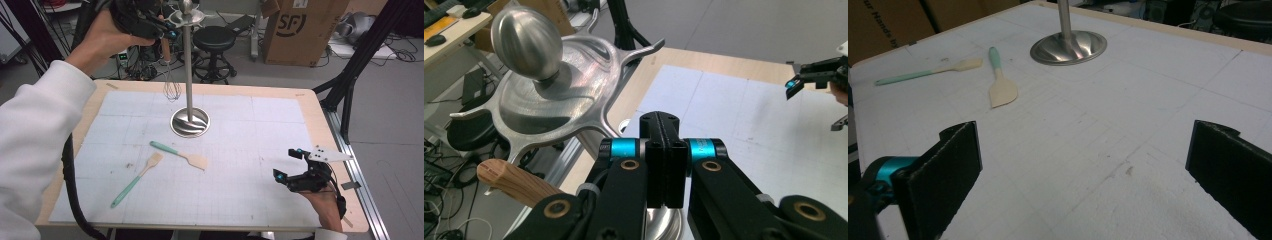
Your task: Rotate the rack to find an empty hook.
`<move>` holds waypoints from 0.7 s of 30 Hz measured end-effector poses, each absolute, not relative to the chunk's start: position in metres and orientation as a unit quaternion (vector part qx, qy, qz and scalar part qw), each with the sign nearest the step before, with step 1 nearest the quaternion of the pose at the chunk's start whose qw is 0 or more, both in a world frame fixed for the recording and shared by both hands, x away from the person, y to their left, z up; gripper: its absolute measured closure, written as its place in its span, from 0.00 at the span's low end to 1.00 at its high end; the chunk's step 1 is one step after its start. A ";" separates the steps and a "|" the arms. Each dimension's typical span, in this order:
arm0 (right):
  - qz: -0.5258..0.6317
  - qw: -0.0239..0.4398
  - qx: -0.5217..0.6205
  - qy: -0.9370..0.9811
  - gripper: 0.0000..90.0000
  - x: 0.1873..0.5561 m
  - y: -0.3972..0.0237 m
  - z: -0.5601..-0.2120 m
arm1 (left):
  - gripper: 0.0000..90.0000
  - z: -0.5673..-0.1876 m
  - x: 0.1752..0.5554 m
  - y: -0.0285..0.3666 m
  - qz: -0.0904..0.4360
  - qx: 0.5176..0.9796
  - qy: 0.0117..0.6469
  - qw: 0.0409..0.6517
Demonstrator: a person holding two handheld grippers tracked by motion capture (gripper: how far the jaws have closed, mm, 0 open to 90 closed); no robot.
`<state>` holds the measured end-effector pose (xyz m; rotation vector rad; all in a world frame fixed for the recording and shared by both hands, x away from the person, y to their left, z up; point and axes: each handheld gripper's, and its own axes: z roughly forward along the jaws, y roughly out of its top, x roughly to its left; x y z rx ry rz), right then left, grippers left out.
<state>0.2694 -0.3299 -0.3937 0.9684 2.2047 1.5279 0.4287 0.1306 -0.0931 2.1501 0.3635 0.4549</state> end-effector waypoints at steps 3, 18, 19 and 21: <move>0.530 0.143 0.337 0.765 0.00 0.270 -0.330 -0.395 | 1.00 -0.093 0.431 0.133 0.184 0.865 0.148 0.443; 0.526 0.143 0.337 0.767 0.00 0.270 -0.330 -0.395 | 1.00 -0.094 0.442 0.157 0.199 0.860 0.167 0.438; 0.526 0.144 0.337 0.767 0.00 0.270 -0.330 -0.395 | 1.00 -0.094 0.443 0.158 0.199 0.861 0.168 0.437; 0.525 0.144 0.338 0.768 0.00 0.270 -0.329 -0.395 | 1.00 -0.095 0.444 0.160 0.198 0.860 0.169 0.438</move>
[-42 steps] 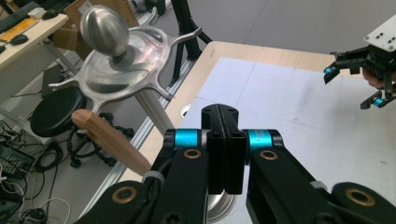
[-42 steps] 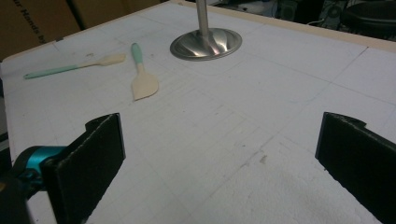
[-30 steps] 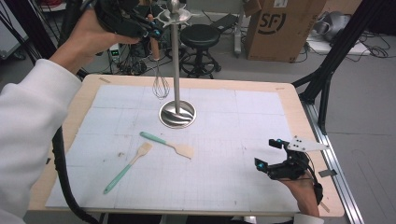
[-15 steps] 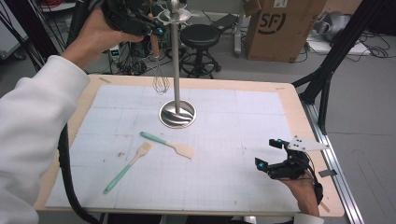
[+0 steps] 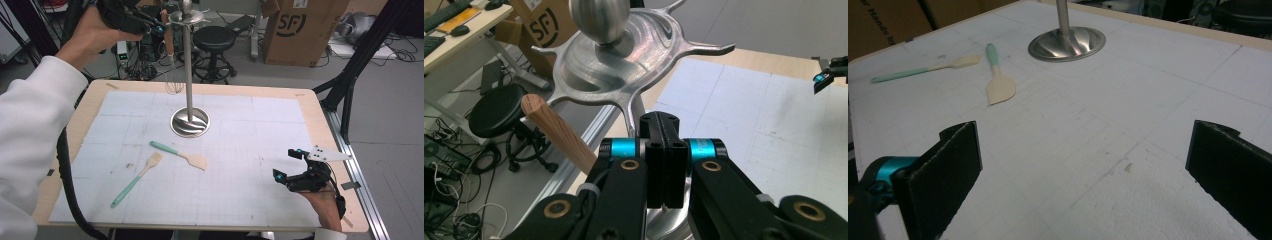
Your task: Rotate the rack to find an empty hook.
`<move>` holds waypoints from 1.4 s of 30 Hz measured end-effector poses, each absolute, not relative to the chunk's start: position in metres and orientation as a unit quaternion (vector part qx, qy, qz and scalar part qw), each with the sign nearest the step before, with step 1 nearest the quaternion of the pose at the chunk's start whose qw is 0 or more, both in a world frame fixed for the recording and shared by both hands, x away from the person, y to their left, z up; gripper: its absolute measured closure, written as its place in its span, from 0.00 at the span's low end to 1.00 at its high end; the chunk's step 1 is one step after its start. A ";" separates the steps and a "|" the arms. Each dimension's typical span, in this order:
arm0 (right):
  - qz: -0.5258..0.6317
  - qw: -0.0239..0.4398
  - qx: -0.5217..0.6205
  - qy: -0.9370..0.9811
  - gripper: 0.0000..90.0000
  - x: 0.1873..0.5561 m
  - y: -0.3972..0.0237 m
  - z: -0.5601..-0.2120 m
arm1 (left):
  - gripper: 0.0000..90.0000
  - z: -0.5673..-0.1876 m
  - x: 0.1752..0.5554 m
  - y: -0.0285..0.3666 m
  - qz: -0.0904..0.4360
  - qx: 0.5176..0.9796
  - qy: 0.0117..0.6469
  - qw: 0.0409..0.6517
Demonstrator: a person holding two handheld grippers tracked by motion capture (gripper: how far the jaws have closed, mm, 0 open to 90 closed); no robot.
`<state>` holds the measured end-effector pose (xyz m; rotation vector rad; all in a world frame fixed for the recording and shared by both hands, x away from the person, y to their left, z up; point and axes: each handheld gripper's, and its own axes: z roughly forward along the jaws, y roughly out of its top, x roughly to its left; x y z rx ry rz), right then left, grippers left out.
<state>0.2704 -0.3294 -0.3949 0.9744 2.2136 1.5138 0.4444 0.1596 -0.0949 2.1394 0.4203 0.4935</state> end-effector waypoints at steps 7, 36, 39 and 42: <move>0.524 0.144 0.339 0.768 0.00 0.270 -0.330 -0.395 | 1.00 -0.097 0.448 0.164 0.196 0.860 0.172 0.439; 0.530 0.145 0.341 0.763 0.00 0.269 -0.330 -0.394 | 0.43 -0.154 0.385 0.224 0.181 0.859 0.163 0.449; 0.529 0.146 0.342 0.762 0.00 0.269 -0.331 -0.393 | 0.32 -0.163 0.381 0.228 0.174 0.864 0.151 0.448; 0.529 0.149 0.341 0.763 0.00 0.269 -0.331 -0.393 | 0.21 -0.171 0.376 0.232 0.167 0.861 0.140 0.459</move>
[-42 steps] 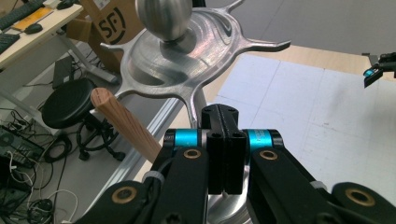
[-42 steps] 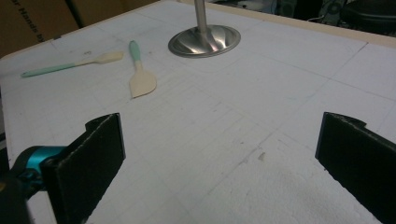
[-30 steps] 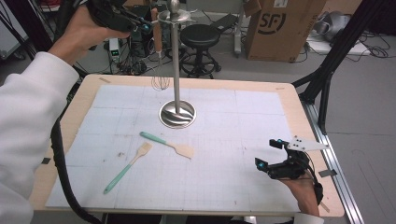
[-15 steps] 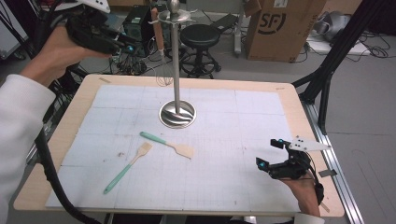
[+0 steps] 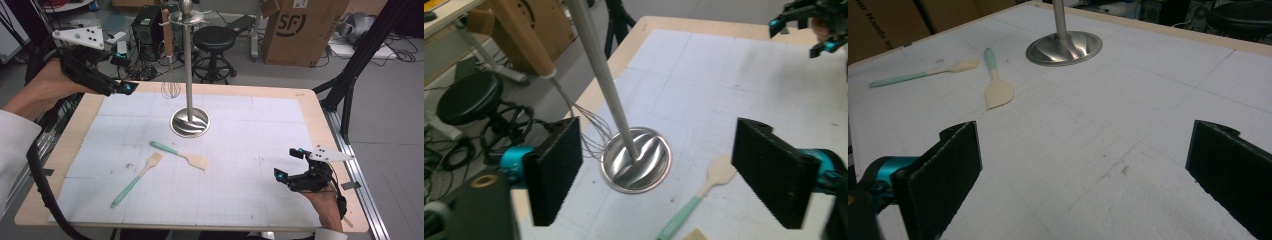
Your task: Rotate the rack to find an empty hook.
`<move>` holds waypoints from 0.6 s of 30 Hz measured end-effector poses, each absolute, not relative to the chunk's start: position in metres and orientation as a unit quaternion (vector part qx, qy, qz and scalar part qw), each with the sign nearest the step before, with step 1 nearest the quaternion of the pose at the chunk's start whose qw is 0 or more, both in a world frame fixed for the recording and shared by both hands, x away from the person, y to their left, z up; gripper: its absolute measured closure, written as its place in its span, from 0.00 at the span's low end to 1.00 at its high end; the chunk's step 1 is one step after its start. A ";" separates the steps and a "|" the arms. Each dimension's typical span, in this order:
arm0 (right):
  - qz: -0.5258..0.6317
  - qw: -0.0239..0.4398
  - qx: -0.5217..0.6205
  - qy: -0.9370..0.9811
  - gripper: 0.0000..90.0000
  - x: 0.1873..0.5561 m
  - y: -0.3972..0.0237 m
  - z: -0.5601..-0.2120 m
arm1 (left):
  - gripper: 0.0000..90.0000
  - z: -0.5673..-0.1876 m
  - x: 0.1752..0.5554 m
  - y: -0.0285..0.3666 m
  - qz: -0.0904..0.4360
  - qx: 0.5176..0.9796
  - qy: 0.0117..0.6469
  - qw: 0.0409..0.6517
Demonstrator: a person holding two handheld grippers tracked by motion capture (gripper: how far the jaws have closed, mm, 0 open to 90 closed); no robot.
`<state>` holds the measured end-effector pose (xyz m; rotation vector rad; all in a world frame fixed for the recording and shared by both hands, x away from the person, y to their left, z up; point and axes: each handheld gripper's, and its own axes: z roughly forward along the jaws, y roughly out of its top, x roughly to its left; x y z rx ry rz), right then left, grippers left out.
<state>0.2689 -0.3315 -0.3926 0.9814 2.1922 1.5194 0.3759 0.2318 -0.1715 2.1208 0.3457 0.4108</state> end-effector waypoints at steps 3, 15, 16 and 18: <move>0.527 0.149 0.343 0.763 0.00 0.269 -0.332 -0.393 | 0.09 -0.179 0.372 0.233 0.166 0.862 0.131 0.461; 0.527 0.151 0.344 0.762 0.00 0.270 -0.333 -0.391 | 0.02 -0.210 0.352 0.243 0.157 0.854 0.130 0.478; 0.527 0.152 0.344 0.763 0.00 0.270 -0.333 -0.391 | 0.02 -0.213 0.350 0.244 0.157 0.853 0.131 0.480; 0.527 0.151 0.343 0.763 0.00 0.270 -0.332 -0.391 | 0.02 -0.218 0.347 0.247 0.157 0.854 0.132 0.479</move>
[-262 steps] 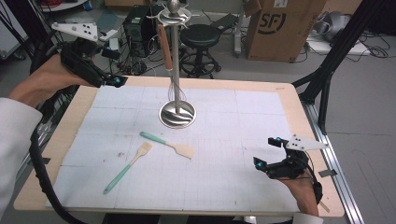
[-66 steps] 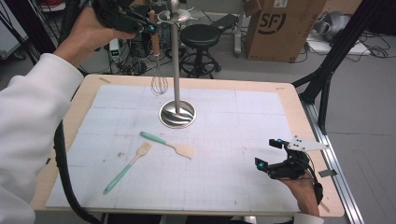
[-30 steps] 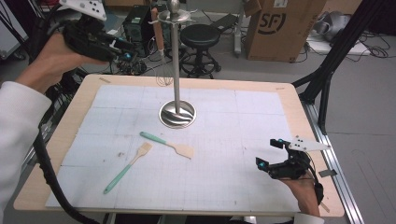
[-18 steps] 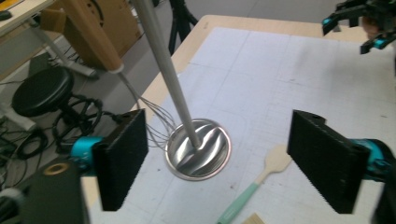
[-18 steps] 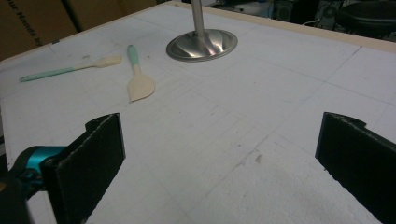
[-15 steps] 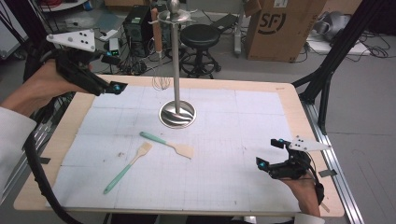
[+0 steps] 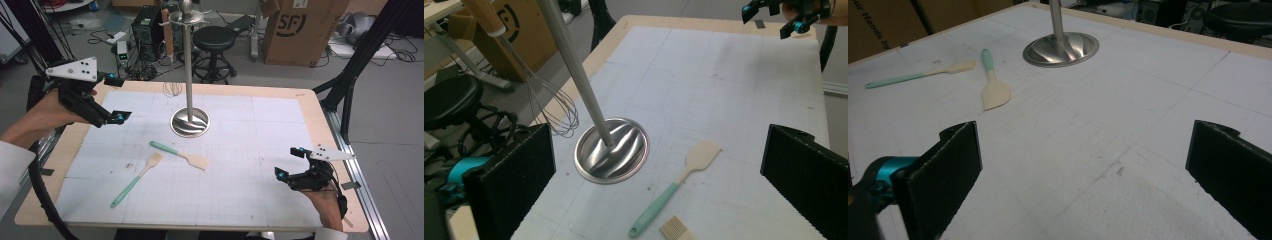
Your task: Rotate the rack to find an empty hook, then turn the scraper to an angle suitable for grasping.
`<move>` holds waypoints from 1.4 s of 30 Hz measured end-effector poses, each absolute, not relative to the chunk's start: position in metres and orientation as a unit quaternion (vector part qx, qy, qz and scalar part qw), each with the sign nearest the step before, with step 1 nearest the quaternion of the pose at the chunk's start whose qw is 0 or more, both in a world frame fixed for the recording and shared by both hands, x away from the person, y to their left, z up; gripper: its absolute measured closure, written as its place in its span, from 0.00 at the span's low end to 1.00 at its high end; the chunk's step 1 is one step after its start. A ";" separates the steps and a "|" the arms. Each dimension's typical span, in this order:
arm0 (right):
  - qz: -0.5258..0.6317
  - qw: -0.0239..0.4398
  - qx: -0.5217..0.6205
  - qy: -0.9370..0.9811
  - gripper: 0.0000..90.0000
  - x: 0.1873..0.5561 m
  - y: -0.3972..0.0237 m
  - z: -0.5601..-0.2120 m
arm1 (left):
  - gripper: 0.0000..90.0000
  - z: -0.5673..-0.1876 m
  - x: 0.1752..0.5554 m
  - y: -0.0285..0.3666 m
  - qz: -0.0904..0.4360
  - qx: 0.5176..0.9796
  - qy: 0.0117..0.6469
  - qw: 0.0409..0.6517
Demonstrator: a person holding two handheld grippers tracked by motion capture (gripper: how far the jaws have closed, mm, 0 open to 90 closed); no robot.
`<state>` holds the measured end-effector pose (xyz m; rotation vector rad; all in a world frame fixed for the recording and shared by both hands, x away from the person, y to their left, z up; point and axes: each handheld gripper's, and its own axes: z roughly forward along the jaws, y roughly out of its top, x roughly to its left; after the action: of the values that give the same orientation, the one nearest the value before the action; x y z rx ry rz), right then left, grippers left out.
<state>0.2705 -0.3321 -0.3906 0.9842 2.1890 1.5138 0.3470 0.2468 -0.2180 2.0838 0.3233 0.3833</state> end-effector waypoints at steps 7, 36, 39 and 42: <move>0.526 0.151 0.341 0.764 0.00 0.271 -0.331 -0.391 | 0.02 -0.236 0.337 0.256 0.157 0.856 0.138 0.473; 0.521 0.152 0.338 0.769 0.00 0.273 -0.325 -0.390 | 0.02 -0.303 0.324 0.260 0.128 0.861 0.145 0.471; 0.521 0.151 0.338 0.769 0.00 0.273 -0.325 -0.390 | 0.02 -0.303 0.327 0.256 0.128 0.863 0.140 0.467; 0.521 0.150 0.338 0.769 0.00 0.273 -0.325 -0.390 | 0.02 -0.304 0.334 0.251 0.127 0.871 0.136 0.455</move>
<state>0.2727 -0.3246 -0.3904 0.9721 2.2080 1.4978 0.3337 0.2513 -0.3040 2.1477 0.3355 0.3123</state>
